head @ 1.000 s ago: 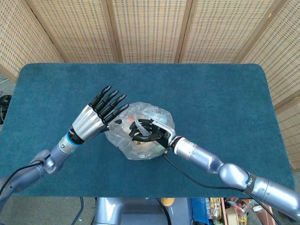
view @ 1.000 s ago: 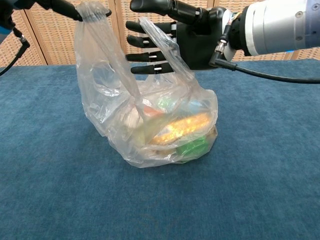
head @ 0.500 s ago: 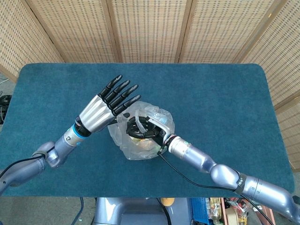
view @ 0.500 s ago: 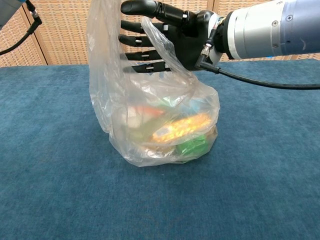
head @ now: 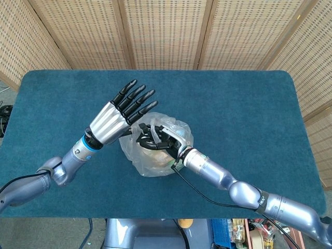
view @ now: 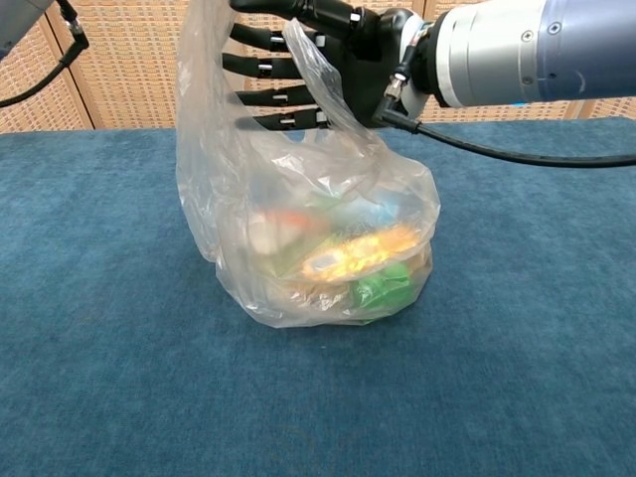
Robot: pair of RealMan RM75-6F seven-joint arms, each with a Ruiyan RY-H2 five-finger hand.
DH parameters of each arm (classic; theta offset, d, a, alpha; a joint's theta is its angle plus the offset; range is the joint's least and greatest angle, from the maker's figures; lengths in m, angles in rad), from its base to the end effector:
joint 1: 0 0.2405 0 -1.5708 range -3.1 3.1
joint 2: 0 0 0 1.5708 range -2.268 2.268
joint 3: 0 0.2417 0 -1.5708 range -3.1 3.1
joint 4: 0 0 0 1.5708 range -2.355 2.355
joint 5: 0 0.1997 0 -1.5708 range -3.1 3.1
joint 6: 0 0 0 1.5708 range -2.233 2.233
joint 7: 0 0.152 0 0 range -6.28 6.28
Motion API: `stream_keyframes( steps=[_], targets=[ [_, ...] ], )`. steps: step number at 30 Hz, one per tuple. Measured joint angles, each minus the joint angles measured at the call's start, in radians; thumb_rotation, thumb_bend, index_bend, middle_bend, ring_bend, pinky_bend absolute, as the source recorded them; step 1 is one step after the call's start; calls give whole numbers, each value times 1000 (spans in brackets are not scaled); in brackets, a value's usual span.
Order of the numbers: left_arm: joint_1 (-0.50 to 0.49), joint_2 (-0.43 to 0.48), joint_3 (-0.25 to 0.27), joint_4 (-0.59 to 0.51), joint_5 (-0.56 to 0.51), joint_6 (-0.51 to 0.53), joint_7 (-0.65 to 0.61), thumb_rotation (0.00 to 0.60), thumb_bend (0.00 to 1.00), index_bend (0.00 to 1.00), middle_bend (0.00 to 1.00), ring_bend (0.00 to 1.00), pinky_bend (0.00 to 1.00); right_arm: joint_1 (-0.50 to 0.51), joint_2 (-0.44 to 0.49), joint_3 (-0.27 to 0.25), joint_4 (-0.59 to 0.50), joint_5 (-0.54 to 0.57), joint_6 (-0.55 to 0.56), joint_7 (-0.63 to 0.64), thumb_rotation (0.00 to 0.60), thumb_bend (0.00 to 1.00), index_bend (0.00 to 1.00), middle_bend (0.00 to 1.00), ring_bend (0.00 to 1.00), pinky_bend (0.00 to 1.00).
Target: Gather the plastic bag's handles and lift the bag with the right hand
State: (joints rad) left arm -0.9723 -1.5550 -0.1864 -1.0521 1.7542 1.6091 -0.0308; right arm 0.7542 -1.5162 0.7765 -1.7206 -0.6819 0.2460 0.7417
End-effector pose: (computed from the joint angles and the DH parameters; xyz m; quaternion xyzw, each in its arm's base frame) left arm -0.0290 0.3629 0.0942 -0.6611 0.0368 -0.6673 0.3411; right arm 0.0101 -0.3475 0.0212 -0.3028 0.8397 -0.4286 0.1397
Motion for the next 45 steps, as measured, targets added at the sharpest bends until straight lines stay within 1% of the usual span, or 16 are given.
stream_keyframes(
  steps=[8, 16, 25, 35, 45],
  targets=[
    [-10, -9, -16, 2, -4, -11, 15, 600, 180, 0, 0, 0, 0, 8, -14, -3, 12, -10, 1, 20, 600, 328, 424, 447, 201, 174],
    [-18, -20, -19, 25, -4, -25, 24, 600, 179, 0, 0, 0, 0, 6, -37, 3, 28, -33, 3, 37, 600, 340, 425, 446, 202, 174],
    [-28, -26, -23, 58, -10, -42, 21, 600, 178, 0, 0, 0, 0, -16, -35, 19, 21, -58, -39, 56, 600, 345, 426, 446, 215, 174],
    [-33, -44, -23, 78, -15, -49, 20, 600, 179, 0, 0, 0, 0, -34, -42, 51, 19, -79, -76, 73, 600, 360, 426, 446, 215, 174],
    [-40, -50, -28, 95, -23, -56, 21, 600, 179, 0, 0, 0, 0, -29, -39, 45, 26, -86, -101, 70, 600, 391, 434, 447, 233, 174]
  ],
)
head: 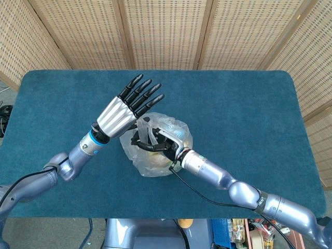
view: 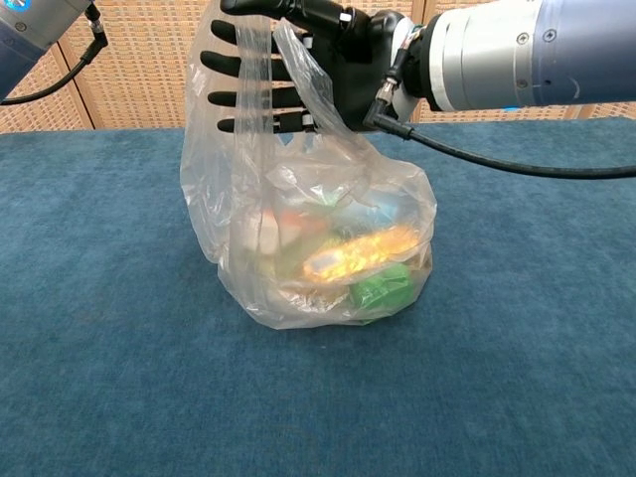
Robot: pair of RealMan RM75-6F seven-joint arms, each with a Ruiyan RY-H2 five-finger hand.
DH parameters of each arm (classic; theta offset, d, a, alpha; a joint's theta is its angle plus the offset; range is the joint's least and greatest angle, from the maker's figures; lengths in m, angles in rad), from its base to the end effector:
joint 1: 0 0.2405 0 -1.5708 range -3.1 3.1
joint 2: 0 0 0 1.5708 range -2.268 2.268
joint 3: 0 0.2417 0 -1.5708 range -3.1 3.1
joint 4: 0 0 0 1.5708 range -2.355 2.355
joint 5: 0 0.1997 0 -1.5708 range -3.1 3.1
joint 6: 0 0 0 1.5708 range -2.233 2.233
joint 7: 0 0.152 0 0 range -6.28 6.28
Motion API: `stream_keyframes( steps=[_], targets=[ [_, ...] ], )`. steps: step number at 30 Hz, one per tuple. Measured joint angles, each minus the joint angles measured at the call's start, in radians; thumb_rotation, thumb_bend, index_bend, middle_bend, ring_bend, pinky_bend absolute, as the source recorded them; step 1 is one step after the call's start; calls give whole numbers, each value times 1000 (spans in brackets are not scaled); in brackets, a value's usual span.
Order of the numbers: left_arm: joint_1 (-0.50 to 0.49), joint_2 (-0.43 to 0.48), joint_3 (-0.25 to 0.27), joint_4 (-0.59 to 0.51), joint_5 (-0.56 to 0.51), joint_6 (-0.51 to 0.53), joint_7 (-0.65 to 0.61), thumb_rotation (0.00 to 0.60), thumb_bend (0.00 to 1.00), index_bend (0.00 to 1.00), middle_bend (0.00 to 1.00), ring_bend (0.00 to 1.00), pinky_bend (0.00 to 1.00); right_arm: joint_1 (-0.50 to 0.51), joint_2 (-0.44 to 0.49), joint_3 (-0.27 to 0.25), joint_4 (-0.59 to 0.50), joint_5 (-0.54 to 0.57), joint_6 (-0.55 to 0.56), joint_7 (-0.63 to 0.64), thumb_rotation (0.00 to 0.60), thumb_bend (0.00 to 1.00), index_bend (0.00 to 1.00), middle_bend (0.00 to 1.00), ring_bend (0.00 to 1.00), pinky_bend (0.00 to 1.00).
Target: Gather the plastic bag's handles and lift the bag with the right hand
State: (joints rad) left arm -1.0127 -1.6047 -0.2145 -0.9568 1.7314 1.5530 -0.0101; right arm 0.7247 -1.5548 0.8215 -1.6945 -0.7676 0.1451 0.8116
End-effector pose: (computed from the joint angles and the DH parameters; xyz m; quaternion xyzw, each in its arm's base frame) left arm -0.0198 0.3807 0.0857 -0.6652 0.0502 -0.6481 0.3673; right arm 0.0134 -0.3437 0.0172 -0.3032 0.8427 -0.4113 0.1694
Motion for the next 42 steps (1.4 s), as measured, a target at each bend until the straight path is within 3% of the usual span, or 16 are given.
stream_keyframes(
  steps=[27, 30, 35, 42],
  targets=[
    [-7, -3, -3, 6, -20, -10, -10, 600, 179, 0, 0, 0, 0, 29, -25, 7, 16, 5, -1, -7, 600, 426, 436, 449, 242, 175],
    [-6, -3, -3, 7, -23, -13, -12, 600, 179, 0, 0, 0, 0, 29, -27, 8, 17, 8, -9, -4, 600, 498, 444, 463, 266, 180],
    [-3, -5, -2, 15, -29, -19, -15, 600, 180, 0, 0, 0, 0, 22, -26, 14, 15, 10, -23, 1, 600, 717, 474, 523, 342, 216],
    [-1, -16, 3, 33, -33, -23, -24, 600, 180, 0, 0, 0, 0, 4, -23, 22, 8, 11, -47, 3, 600, 807, 480, 575, 426, 274]
  ],
)
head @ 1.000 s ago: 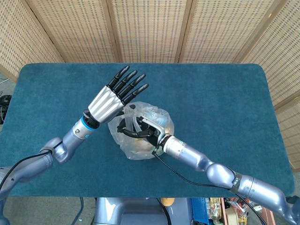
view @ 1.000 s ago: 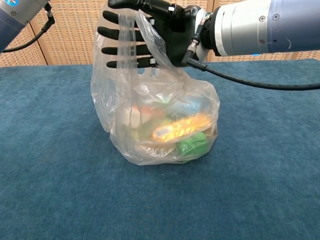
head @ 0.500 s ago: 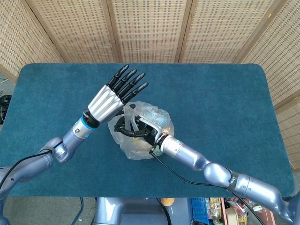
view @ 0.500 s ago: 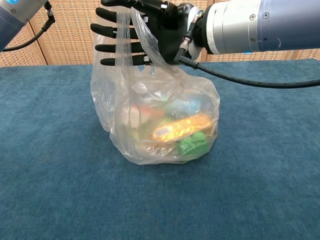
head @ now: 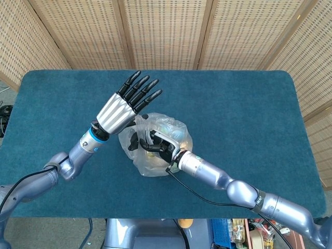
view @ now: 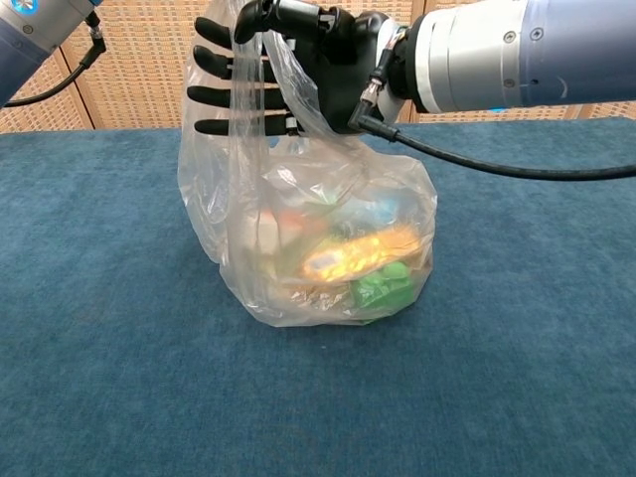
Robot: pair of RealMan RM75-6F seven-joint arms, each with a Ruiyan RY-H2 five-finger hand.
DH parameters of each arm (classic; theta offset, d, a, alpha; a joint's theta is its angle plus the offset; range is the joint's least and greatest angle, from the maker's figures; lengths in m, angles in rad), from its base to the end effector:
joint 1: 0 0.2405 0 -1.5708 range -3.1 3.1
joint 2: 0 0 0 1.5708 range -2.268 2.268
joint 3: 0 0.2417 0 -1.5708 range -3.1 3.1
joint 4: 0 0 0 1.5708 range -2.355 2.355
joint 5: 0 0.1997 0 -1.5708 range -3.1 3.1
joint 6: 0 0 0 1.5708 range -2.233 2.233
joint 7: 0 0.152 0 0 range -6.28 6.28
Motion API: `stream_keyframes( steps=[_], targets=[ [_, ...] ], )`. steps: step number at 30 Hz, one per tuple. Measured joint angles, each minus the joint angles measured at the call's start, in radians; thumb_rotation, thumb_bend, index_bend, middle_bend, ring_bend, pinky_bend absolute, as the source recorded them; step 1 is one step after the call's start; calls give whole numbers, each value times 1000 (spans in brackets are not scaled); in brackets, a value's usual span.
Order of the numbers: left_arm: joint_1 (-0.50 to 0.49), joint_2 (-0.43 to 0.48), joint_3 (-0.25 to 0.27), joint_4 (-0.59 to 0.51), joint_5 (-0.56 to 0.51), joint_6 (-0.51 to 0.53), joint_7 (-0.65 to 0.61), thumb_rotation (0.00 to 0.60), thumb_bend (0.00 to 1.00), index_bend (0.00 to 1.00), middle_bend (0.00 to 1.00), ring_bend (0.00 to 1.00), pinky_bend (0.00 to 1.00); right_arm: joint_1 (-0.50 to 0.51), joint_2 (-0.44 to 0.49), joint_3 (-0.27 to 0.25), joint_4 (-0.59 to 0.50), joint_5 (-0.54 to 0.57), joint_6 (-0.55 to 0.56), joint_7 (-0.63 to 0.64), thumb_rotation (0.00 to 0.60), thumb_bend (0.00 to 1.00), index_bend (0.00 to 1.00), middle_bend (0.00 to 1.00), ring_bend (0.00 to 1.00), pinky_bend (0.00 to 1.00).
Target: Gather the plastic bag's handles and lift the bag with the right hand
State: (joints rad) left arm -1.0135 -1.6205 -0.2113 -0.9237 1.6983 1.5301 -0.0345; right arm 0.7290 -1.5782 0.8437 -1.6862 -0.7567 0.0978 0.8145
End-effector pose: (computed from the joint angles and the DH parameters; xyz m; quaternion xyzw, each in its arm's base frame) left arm -0.0251 0.3885 0.0829 -0.6683 0.0309 -0.6408 0.3766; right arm 0.0218 -0.3401 0.0140 -0.3010 0.8458 -0.3968 0.1910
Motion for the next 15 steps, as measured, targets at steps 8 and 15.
stream_keyframes(
  steps=[8, 15],
  targets=[
    [6, -13, 10, 24, 0, 2, -10, 600, 180, 0, 0, 0, 0, -20, 5, 22, -4, 6, -38, -1, 600, 829, 489, 619, 561, 438],
    [14, -13, 23, 38, 3, 1, -22, 600, 179, 0, 0, 0, 0, -37, 17, 32, -5, 5, -76, -14, 600, 948, 573, 681, 562, 629]
  ],
)
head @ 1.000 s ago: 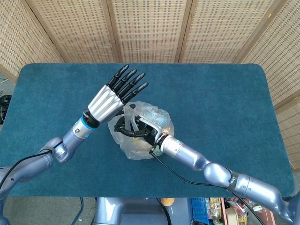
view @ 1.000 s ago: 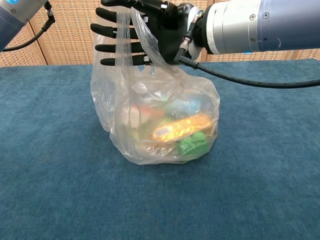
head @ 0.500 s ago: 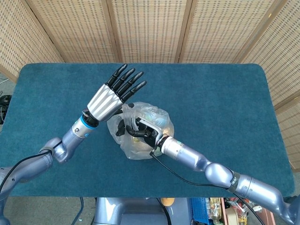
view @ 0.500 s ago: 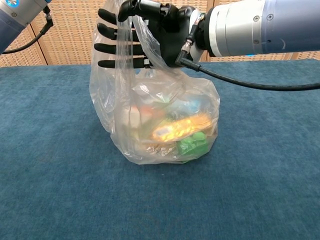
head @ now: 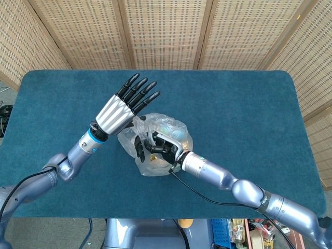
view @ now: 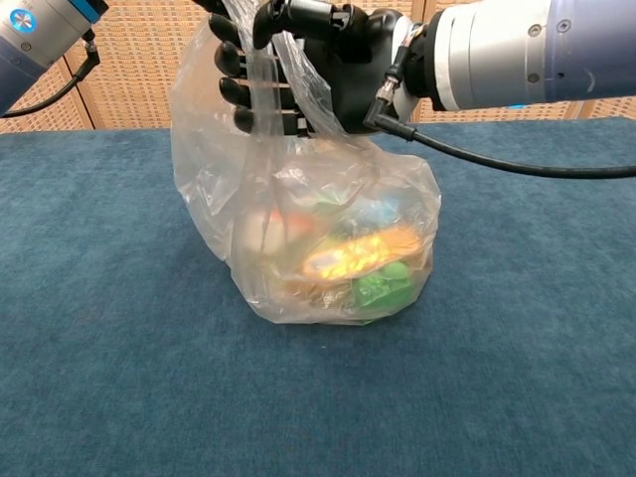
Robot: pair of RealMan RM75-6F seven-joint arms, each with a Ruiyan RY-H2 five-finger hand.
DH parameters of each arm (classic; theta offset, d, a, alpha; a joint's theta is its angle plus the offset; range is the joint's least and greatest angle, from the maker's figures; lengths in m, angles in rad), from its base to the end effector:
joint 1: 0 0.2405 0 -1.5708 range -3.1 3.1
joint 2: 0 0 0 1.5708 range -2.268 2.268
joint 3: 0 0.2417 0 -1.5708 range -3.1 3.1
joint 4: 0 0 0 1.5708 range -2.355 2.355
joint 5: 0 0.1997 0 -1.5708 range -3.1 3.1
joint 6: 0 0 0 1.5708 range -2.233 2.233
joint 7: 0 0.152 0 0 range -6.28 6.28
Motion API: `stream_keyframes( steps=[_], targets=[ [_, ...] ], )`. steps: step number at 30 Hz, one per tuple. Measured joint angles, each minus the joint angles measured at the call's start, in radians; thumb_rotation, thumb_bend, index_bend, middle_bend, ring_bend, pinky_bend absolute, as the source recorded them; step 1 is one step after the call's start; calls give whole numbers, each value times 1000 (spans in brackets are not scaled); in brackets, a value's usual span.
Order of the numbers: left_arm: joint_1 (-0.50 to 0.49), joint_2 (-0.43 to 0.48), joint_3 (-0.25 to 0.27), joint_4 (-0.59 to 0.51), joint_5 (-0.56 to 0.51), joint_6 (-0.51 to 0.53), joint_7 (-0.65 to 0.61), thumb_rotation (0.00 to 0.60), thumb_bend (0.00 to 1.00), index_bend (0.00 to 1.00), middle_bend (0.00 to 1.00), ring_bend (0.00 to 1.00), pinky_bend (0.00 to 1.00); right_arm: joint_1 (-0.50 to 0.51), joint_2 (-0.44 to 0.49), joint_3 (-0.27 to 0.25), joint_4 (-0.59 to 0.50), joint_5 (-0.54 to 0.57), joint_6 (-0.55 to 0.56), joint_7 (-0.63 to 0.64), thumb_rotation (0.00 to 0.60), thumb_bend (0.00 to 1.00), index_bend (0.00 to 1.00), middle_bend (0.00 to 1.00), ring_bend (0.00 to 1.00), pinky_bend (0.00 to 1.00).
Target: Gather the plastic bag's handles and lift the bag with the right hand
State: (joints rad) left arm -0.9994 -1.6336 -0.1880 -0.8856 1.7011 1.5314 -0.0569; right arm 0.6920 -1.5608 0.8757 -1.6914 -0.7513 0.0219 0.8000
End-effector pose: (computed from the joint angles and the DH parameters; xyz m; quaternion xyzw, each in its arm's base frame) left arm -0.0363 0.3893 0.0778 -0.6781 0.0263 -0.6303 0.3771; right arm 0.0151 -0.3379 0.0205 -0.3077 0.8477 -0.3853 0.1958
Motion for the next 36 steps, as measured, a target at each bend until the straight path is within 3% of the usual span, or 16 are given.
stream_keyframes(
  steps=[7, 14, 23, 30, 32, 36],
  targets=[
    [18, 6, 21, 12, 14, 17, -8, 600, 172, 0, 0, 0, 0, -16, 12, 14, 0, 10, -30, -14, 600, 1000, 598, 700, 569, 647],
    [42, 31, 38, 9, 18, 32, -63, 599, 83, 0, 0, 0, 0, -17, 20, 3, 9, 19, -18, -28, 600, 1000, 597, 700, 569, 647],
    [79, 101, 72, -53, 20, 29, -211, 461, 5, 0, 0, 0, 0, -5, 25, -24, 13, 33, 24, -37, 600, 1000, 597, 700, 568, 647],
    [108, 178, 87, -110, 13, 17, -298, 412, 0, 0, 0, 0, 0, 12, 38, -51, 4, 43, 61, -39, 600, 1000, 590, 700, 562, 646],
    [123, 199, 84, -121, -1, 18, -306, 427, 0, 0, 0, 0, 0, 16, 42, -59, -2, 48, 72, -38, 600, 1000, 589, 700, 560, 646],
    [160, 243, 78, -154, -43, 9, -274, 567, 10, 0, 0, 0, 0, 25, 54, -69, -12, 56, 94, -35, 600, 1000, 587, 700, 556, 647]
  ],
)
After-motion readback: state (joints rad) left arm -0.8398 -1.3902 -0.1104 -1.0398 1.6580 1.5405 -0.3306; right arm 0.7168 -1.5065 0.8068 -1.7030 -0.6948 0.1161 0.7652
